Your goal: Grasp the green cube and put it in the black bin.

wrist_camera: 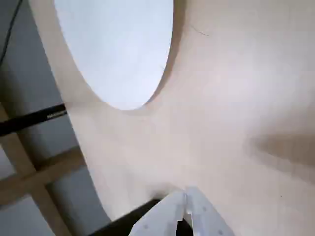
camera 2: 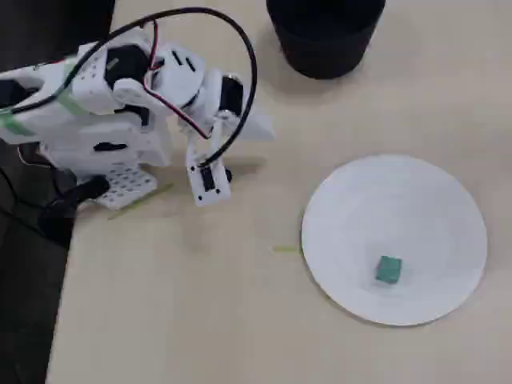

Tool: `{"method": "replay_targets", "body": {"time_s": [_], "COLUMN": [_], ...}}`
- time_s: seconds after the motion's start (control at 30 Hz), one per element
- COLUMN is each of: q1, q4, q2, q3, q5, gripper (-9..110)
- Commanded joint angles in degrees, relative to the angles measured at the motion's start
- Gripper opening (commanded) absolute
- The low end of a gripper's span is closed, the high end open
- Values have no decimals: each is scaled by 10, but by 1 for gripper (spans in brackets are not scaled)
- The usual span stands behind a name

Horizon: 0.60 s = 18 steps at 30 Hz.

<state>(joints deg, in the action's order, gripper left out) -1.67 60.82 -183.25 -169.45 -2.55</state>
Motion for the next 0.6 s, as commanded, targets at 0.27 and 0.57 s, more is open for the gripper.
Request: {"method": "replay_targets", "body": {"time_s": [0.27, 0.57], "q1": [7, 38], "q4": [-5, 150], "q2": [-4, 113], "q3": [6, 345], "q5": [-13, 15], "gripper": [0, 0]}}
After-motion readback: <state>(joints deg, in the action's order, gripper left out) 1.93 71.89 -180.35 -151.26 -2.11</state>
